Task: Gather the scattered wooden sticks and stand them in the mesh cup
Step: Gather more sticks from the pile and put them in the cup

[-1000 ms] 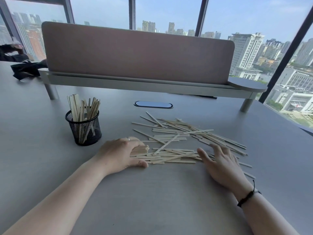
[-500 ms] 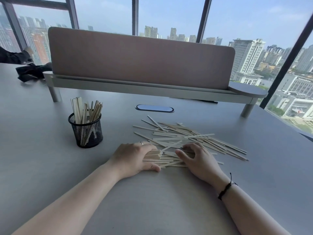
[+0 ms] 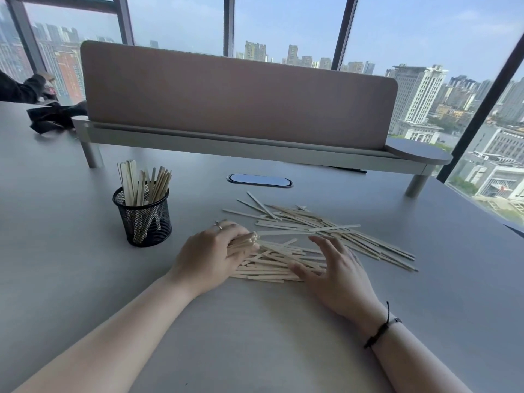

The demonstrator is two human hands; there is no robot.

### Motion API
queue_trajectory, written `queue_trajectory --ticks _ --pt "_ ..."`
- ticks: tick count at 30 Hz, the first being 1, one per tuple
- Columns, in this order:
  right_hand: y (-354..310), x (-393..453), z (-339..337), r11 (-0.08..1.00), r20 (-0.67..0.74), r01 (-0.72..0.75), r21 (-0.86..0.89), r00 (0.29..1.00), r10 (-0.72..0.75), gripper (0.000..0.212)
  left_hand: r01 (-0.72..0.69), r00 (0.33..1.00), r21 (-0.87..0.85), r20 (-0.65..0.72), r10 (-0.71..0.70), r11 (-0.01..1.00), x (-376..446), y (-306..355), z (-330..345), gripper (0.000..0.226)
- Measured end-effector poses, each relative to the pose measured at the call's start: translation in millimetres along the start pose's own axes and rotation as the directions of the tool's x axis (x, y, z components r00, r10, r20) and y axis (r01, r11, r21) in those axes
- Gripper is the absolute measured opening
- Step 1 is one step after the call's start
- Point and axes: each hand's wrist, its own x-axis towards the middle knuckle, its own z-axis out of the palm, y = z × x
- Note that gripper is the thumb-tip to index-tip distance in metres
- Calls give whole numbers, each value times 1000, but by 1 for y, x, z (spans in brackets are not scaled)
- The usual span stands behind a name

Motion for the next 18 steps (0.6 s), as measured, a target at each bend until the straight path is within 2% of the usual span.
queue_trajectory --ticks 2,4,6,9,13,18 --pt "7 -4 -6 995 37 -91 -36 995 93 92 65 997 110 -35 -61 992 -2 -9 -10 34" --pt "11 -7 -10 988 113 -143 -65 982 150 95 164 984 216 29 -174 962 -3 -16 -15 32" --pt "10 -9 -11 988 155 -112 -106 980 127 100 202 964 297 110 -243 933 -4 -18 -15 35" --pt "-1 -10 -5 994 205 -6 -108 978 28 103 152 955 365 186 -232 919 -3 -6 -10 40" --pt "-18 -11 1 994 268 90 -63 961 -70 108 103 963 360 196 -183 927 -2 13 1 45" --pt "-30 -3 12 984 219 166 -58 964 -150 107 84 976 316 164 -142 945 3 23 11 44"
